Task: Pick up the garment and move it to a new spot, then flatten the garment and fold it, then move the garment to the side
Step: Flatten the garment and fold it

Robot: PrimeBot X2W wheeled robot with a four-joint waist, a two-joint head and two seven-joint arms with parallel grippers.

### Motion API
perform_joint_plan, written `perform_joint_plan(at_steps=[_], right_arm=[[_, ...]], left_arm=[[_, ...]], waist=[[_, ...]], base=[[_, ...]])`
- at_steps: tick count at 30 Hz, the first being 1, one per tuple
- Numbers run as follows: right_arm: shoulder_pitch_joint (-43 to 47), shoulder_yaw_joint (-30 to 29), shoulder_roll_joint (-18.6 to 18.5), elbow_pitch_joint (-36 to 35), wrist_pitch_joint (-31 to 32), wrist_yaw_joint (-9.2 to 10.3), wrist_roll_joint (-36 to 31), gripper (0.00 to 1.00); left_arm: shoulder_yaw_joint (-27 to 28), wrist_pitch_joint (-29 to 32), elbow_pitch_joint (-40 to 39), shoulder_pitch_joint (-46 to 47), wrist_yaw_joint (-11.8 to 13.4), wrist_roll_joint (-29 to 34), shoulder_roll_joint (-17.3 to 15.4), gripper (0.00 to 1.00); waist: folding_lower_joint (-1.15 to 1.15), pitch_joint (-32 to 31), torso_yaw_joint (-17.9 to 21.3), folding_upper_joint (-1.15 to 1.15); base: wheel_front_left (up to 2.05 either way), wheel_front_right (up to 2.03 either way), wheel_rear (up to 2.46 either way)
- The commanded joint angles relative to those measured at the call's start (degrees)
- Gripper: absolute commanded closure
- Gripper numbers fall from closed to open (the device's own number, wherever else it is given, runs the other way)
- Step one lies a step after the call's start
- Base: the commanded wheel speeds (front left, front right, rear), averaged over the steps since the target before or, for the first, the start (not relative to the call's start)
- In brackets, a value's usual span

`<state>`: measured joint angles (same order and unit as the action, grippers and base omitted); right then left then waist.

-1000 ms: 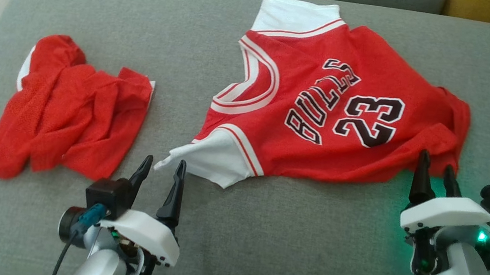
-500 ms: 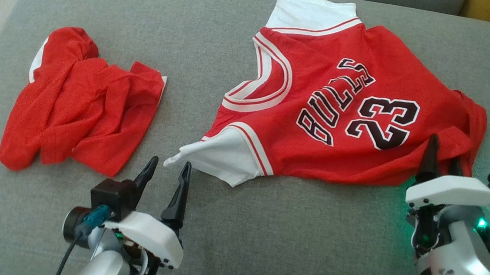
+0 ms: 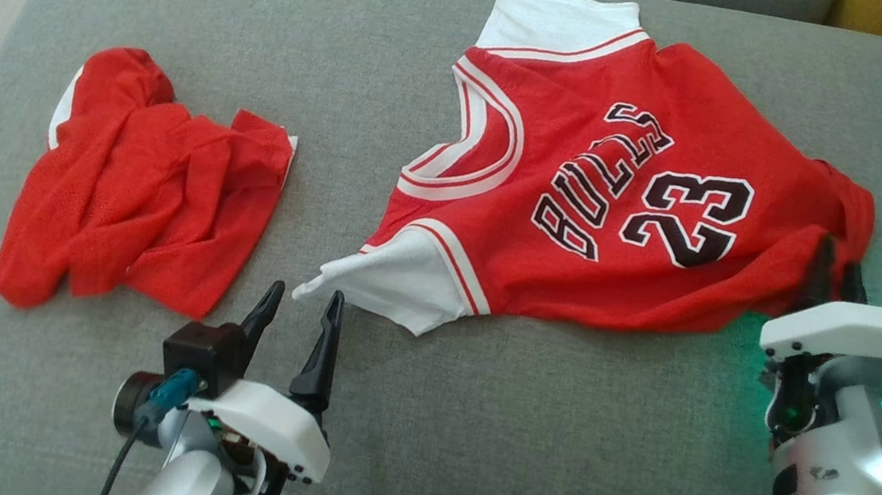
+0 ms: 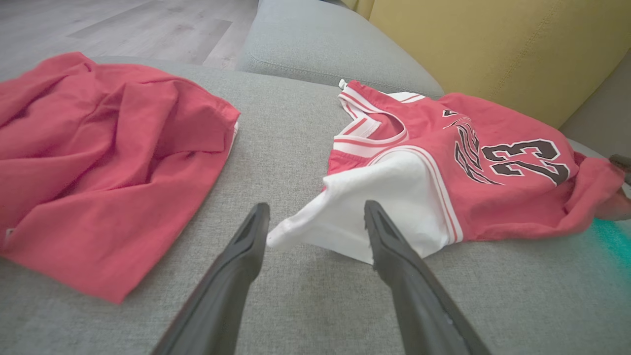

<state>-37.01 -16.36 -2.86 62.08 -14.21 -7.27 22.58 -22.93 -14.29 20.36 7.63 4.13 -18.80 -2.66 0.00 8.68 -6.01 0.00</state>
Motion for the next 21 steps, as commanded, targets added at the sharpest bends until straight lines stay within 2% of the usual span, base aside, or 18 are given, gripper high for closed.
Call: perform_joint_plan(at_steps=[1,9,16,21], right_arm=[[-1.9,1.1,0.0,-1.7,-0.8,-0.22,-0.5,1.00],[-0.6,0.2,0.0,-5.2,-0.8,-0.22,-2.9,1.00],[3.2,-4.0,0.0,-10.5,-0.8,-0.22,-5.9,1.00],[4.7,-4.0,0.0,-11.2,-0.8,-0.22,-5.5,1.00]], left_arm=[[2.1,-0.7,-1.9,2.4,0.3,-0.2,-0.2,0.00],[2.8,-0.7,-1.8,2.3,0.4,-0.3,-0.2,0.00],[3.0,-0.7,0.3,1.6,-0.1,0.0,-0.2,0.00],[0.8,-0.7,4.4,1.9,-2.6,0.5,-0.2,0.00]], waist=[[0.00,0.0,0.1,0.00],[0.00,-0.7,1.2,0.00],[0.00,-1.6,2.5,0.00],[0.00,-1.9,3.2,0.00]], base=[[0.00,0.00,0.00],[0.00,0.00,0.00],[0.00,0.00,0.00],[0.00,0.00,0.00]])
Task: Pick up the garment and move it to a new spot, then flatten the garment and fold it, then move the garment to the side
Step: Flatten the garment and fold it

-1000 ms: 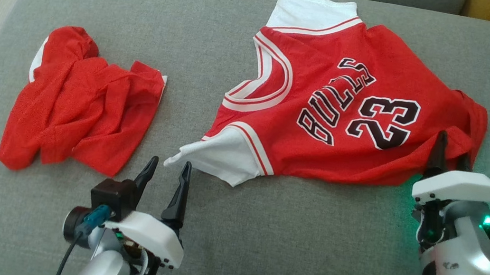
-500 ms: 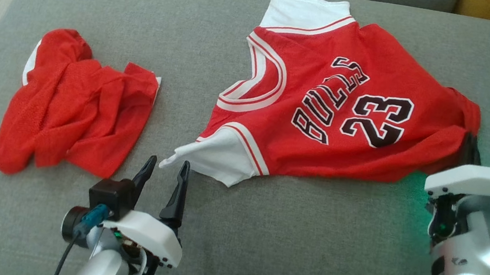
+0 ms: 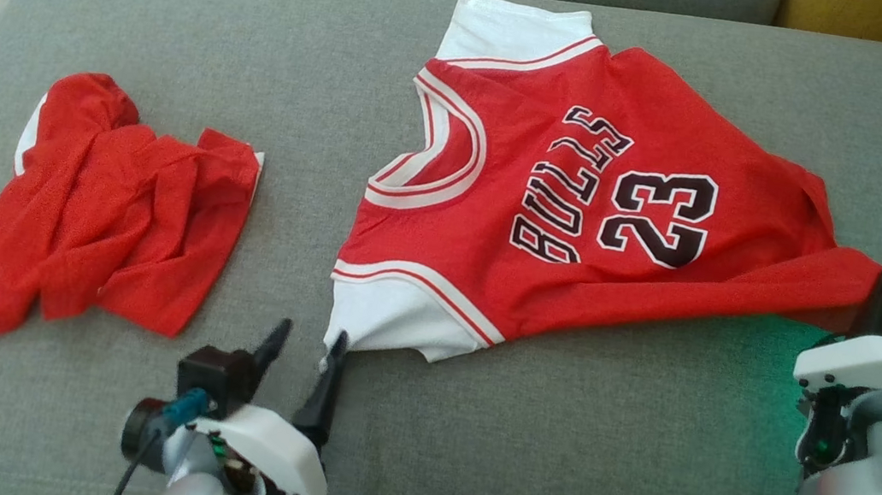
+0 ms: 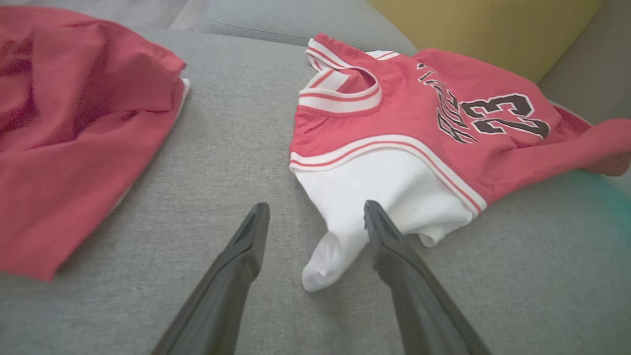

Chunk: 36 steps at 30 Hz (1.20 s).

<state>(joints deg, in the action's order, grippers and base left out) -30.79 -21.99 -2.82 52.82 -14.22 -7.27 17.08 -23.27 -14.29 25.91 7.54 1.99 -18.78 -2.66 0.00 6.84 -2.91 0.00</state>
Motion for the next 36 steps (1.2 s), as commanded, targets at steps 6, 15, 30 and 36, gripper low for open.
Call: perform_joint_plan(at_steps=[6,15,30,36], right_arm=[[-1.6,3.5,-0.1,-0.9,-0.8,-0.22,1.7,1.00],[-1.5,5.2,-0.1,-0.3,-0.8,-0.22,3.1,1.00],[-1.6,8.6,-0.1,-1.7,-0.8,-0.22,4.2,1.00],[-1.8,9.6,-0.1,-2.8,-0.6,-0.22,4.5,1.00]], left_arm=[[-0.6,-0.7,-0.1,1.8,-3.3,1.6,-0.9,0.00],[-2.0,-0.6,2.7,2.0,-3.8,2.7,-1.8,0.00],[-3.1,-0.1,10.6,8.1,-5.3,1.9,-1.4,1.00],[-1.4,-0.5,8.0,9.2,-7.1,-2.0,-1.1,1.00]], waist=[[0.00,-0.3,0.3,0.00],[0.00,-0.8,0.7,0.00],[0.00,1.2,2.4,0.00],[0.00,1.0,1.9,0.00]], base=[[0.00,0.00,0.00],[0.00,0.00,0.00],[0.00,0.00,0.00],[0.00,0.00,0.00]])
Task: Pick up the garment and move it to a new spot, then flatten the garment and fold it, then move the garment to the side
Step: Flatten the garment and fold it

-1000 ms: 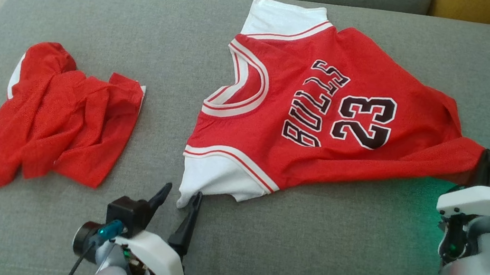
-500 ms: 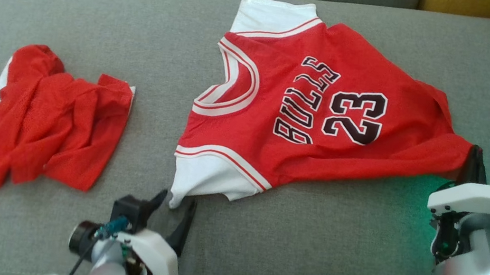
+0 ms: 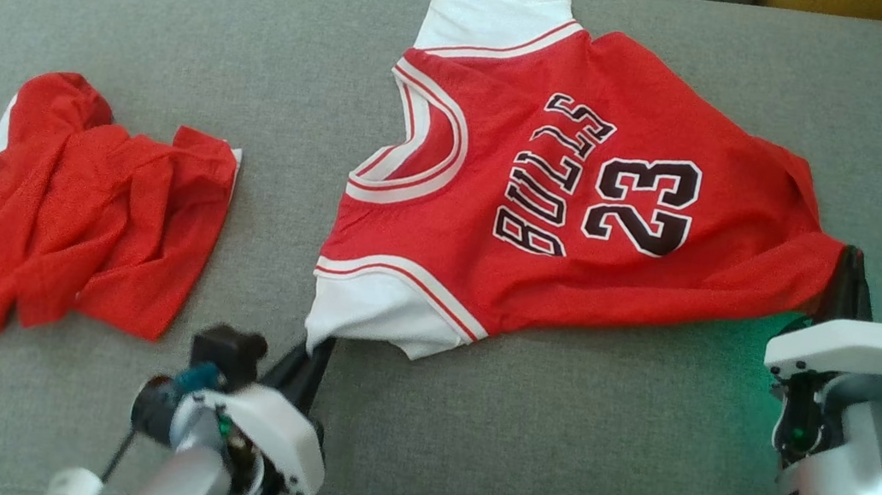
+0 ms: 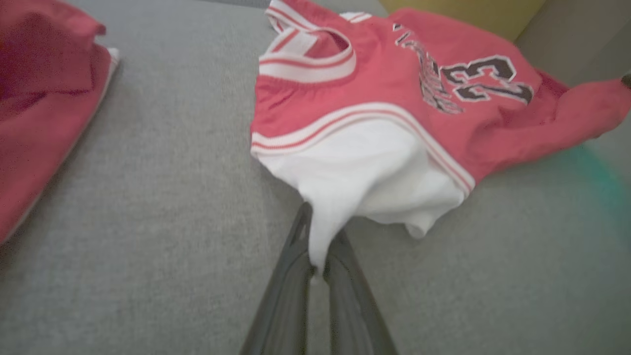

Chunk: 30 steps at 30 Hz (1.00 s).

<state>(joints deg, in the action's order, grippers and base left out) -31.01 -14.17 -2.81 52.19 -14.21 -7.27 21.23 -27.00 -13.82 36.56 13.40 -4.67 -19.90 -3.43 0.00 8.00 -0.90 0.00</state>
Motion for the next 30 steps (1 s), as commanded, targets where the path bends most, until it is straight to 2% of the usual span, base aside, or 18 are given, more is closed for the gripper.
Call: perform_joint_plan(at_steps=[1,7,14,19,20,30], right_arm=[[-1.7,1.8,-0.1,-2.6,-0.5,-0.22,0.2,1.00],[-2.9,2.5,-0.1,-8.1,1.7,-0.22,-1.7,1.00],[-6.0,4.1,-0.1,-19.1,5.9,-0.22,-3.4,1.00],[-7.4,6.6,-0.1,-28.9,6.5,-0.22,-3.3,1.00],[-7.4,6.6,-0.1,-28.9,6.5,-0.22,-3.3,1.00],[-1.8,5.2,-0.1,-46.7,13.2,-0.22,-1.6,1.00]], left_arm=[[2.9,-1.0,-3.8,3.5,-0.7,-1.7,-0.3,1.00],[5.9,-1.1,-14.9,4.1,-2.3,-8.3,-0.6,1.00],[10.5,2.3,-29.9,8.1,-2.3,-16.7,-2.3,1.00],[15.1,5.3,-39.6,10.8,1.4,-21.3,-2.0,1.00],[15.1,5.3,-39.6,10.8,1.4,-21.3,-2.0,1.00],[20.2,11.4,-57.7,13.0,11.3,-24.8,-1.7,1.00]], waist=[[0.00,-0.3,-0.2,0.00],[0.00,-2.5,-0.4,0.00],[0.00,-5.8,-0.1,0.00],[0.00,-9.1,1.2,0.00],[0.00,-9.1,1.2,0.00],[0.00,-12.1,3.3,0.00]], base=[[0.00,0.00,0.00],[0.00,0.00,0.00],[0.00,0.00,0.00],[0.00,0.00,0.00],[0.00,0.00,0.00],[0.00,0.00,0.00]])
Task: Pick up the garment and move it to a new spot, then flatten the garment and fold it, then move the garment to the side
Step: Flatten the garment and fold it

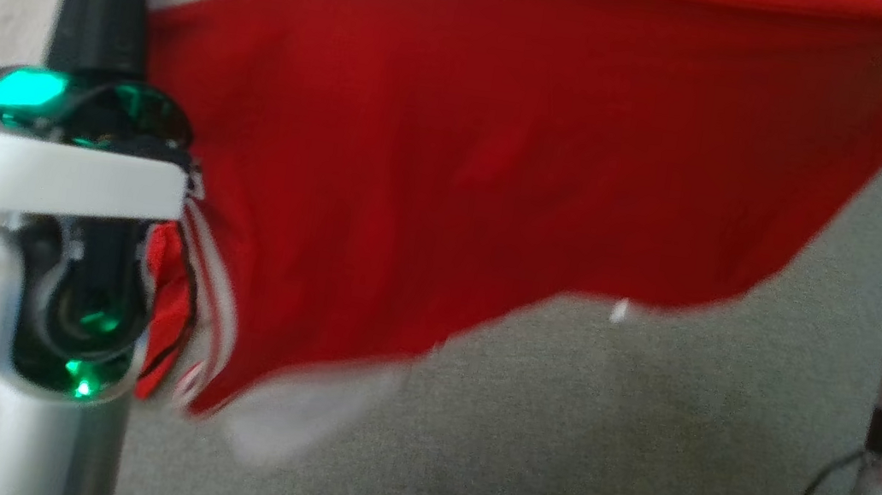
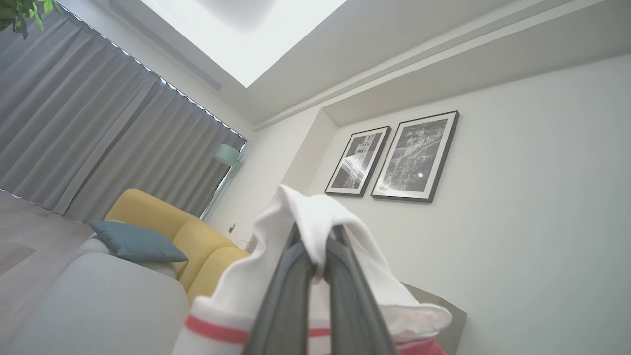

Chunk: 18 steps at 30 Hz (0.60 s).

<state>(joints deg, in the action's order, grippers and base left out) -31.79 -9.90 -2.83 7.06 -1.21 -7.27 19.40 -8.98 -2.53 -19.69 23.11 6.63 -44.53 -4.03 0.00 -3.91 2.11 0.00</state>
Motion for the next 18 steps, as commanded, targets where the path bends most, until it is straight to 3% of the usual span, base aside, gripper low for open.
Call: perform_joint_plan(at_steps=[1,5,9,14,18], right_arm=[[-0.1,0.7,0.0,-3.2,1.1,-0.22,0.8,1.00],[2.5,0.4,0.0,-8.9,4.9,-0.22,1.9,1.00],[1.2,-0.4,0.0,-11.0,8.8,-0.22,0.5,1.00],[-8.5,-1.2,0.0,-5.7,12.2,-0.22,-1.5,1.00],[-21.5,-0.6,0.0,4.4,10.7,-0.22,-4.4,1.00]], left_arm=[[2.4,0.8,-3.0,3.3,0.7,0.0,-1.3,1.00],[2.9,3.9,-7.1,4.0,3.6,-0.3,-1.8,1.00],[2.2,6.6,-5.5,7.1,4.0,1.1,-3.8,1.00],[3.7,9.5,5.4,16.8,4.4,0.7,-5.7,1.00],[2.5,7.9,19.7,29.1,0.6,4.3,-9.0,1.00]], waist=[[0.00,-0.3,0.5,0.00],[0.00,0.4,1.3,0.00],[0.00,2.8,1.8,0.00],[0.00,10.9,2.0,0.00],[0.00,18.0,1.2,0.00]], base=[[0.00,0.00,0.00],[0.00,0.00,0.00],[0.00,0.00,0.00],[0.00,0.00,0.00],[0.00,0.00,0.00]])
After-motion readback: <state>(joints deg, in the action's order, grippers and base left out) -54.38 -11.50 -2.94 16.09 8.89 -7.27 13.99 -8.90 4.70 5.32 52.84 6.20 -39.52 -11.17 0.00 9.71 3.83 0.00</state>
